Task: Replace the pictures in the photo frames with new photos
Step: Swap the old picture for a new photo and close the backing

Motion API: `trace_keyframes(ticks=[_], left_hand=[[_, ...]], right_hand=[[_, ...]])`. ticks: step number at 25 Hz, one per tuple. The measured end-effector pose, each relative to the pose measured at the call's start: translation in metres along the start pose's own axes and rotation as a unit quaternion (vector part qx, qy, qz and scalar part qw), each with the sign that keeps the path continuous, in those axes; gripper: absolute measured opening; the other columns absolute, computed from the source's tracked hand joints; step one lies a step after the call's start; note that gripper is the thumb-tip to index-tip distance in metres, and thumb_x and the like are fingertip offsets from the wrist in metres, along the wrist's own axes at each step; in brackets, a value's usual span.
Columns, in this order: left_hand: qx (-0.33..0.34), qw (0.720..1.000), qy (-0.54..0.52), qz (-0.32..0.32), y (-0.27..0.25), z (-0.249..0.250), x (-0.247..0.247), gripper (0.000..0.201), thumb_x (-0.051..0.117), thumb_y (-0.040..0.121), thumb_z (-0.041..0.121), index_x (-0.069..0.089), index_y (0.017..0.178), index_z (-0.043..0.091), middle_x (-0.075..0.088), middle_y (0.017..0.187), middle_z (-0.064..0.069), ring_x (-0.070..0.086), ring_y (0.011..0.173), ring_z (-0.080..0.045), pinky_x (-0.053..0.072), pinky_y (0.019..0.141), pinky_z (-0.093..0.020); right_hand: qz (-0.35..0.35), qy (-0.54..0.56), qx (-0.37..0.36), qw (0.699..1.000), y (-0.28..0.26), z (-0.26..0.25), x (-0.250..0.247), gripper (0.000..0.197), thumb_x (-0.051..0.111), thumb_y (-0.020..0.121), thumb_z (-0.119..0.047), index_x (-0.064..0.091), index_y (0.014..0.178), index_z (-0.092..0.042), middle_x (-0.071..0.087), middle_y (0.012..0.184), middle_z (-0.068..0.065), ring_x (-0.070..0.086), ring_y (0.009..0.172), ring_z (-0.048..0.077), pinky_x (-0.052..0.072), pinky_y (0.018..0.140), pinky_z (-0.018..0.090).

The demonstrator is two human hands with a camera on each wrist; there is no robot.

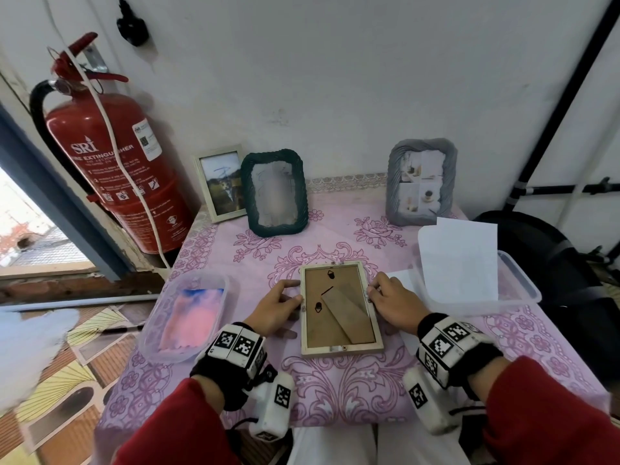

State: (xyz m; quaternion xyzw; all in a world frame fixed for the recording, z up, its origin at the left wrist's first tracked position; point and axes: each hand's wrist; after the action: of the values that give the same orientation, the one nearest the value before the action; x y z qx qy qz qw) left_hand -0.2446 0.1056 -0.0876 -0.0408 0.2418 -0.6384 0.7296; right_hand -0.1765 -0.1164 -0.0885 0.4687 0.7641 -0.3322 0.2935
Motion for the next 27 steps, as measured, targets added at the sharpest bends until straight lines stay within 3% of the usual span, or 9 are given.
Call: trace_keyframes(ticks=[3, 7, 9, 13, 17, 18, 20, 22, 27], left_hand=[[0.006, 1.0, 0.005, 0.003, 0.006, -0.002, 0.0, 0.032, 0.05, 0.095, 0.02, 0.044, 0.127, 0.019, 0.051, 0.075, -0.006, 0.053, 0.062, -0.017, 0.053, 0.042, -0.026], [0.016, 1.0, 0.015, 0.004, 0.01, -0.004, 0.002, 0.034, 0.049, 0.095, 0.018, 0.04, 0.128, 0.019, 0.053, 0.07, -0.006, 0.05, 0.056, -0.017, 0.05, 0.041, -0.024], [0.021, 1.0, 0.011, 0.004, 0.011, -0.006, 0.003, 0.034, 0.05, 0.095, 0.018, 0.04, 0.128, 0.019, 0.052, 0.069, -0.006, 0.048, 0.054, -0.017, 0.048, 0.043, -0.025], [0.024, 1.0, 0.015, 0.003, 0.015, -0.004, 0.003, 0.036, 0.054, 0.093, 0.018, 0.038, 0.125, 0.018, 0.052, 0.067, -0.009, 0.046, 0.049, -0.018, 0.045, 0.042, -0.024], [0.027, 1.0, 0.015, -0.002, 0.015, -0.004, 0.004, 0.037, 0.055, 0.092, 0.017, 0.037, 0.125, 0.016, 0.052, 0.063, -0.009, 0.044, 0.041, -0.014, 0.041, 0.037, -0.02], [0.028, 0.999, 0.016, -0.001, 0.015, -0.004, 0.004, 0.038, 0.055, 0.092, 0.017, 0.037, 0.125, 0.016, 0.052, 0.063, -0.009, 0.044, 0.042, -0.015, 0.041, 0.037, -0.02], [0.033, 0.999, 0.019, 0.002, 0.014, -0.004, 0.005, 0.038, 0.055, 0.093, 0.017, 0.038, 0.126, 0.016, 0.052, 0.065, -0.009, 0.045, 0.045, -0.017, 0.042, 0.037, -0.02], [0.031, 0.999, 0.01, 0.005, 0.013, -0.003, 0.004, 0.037, 0.053, 0.094, 0.017, 0.039, 0.128, 0.016, 0.052, 0.068, -0.008, 0.046, 0.048, -0.018, 0.043, 0.038, -0.018], [0.027, 1.0, -0.013, 0.011, 0.014, -0.005, 0.004, 0.036, 0.051, 0.094, 0.015, 0.04, 0.129, 0.015, 0.051, 0.067, -0.005, 0.045, 0.048, -0.017, 0.044, 0.04, -0.019]], right_hand=[[0.01, 0.002, 0.003, 1.0, 0.0, 0.001, 0.001, 0.018, 0.037, 0.098, -0.031, 0.045, 0.1, -0.014, 0.051, 0.11, 0.013, 0.057, 0.096, 0.032, 0.042, 0.085, 0.035], [0.013, 0.054, 0.005, 0.998, 0.002, 0.001, 0.0, 0.016, 0.044, 0.095, -0.031, 0.045, 0.09, -0.016, 0.057, 0.1, 0.015, 0.055, 0.077, 0.027, 0.039, 0.071, 0.028], [0.02, 0.089, 0.006, 0.996, 0.001, 0.001, -0.001, 0.016, 0.048, 0.094, -0.029, 0.046, 0.085, -0.016, 0.058, 0.085, 0.009, 0.05, 0.066, 0.021, 0.038, 0.067, 0.026], [0.026, 0.119, 0.004, 0.993, 0.002, 0.001, -0.002, 0.017, 0.053, 0.092, -0.026, 0.045, 0.079, -0.019, 0.053, 0.069, -0.005, 0.051, 0.064, 0.016, 0.039, 0.06, 0.024], [0.021, 0.177, 0.024, 0.984, 0.002, 0.003, -0.002, 0.021, 0.055, 0.092, -0.026, 0.043, 0.075, -0.021, 0.051, 0.068, -0.004, 0.046, 0.043, 0.011, 0.039, 0.037, 0.018], [0.024, 0.178, 0.025, 0.983, 0.003, 0.002, -0.001, 0.021, 0.055, 0.091, -0.027, 0.043, 0.076, -0.02, 0.054, 0.07, -0.003, 0.05, 0.048, 0.014, 0.041, 0.041, 0.019], [0.034, 0.154, 0.027, 0.987, 0.005, 0.002, 0.0, 0.019, 0.052, 0.092, -0.027, 0.045, 0.076, -0.021, 0.062, 0.084, 0.003, 0.06, 0.072, 0.024, 0.046, 0.063, 0.025], [0.031, 0.117, 0.034, 0.992, 0.007, 0.002, 0.002, 0.018, 0.046, 0.094, -0.027, 0.044, 0.077, -0.02, 0.062, 0.098, 0.012, 0.057, 0.087, 0.027, 0.04, 0.076, 0.03], [0.025, 0.112, 0.019, 0.993, 0.006, 0.004, 0.003, 0.015, 0.043, 0.095, -0.023, 0.047, 0.083, -0.015, 0.059, 0.095, 0.017, 0.05, 0.075, 0.024, 0.036, 0.071, 0.027]])
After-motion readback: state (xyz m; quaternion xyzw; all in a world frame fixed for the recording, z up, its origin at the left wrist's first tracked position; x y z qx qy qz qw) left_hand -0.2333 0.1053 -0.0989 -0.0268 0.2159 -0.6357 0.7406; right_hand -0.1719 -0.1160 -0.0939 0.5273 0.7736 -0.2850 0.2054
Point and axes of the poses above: each hand's wrist, its own y-axis towards the middle knuckle, its own x-axis out of the palm, z = x × y
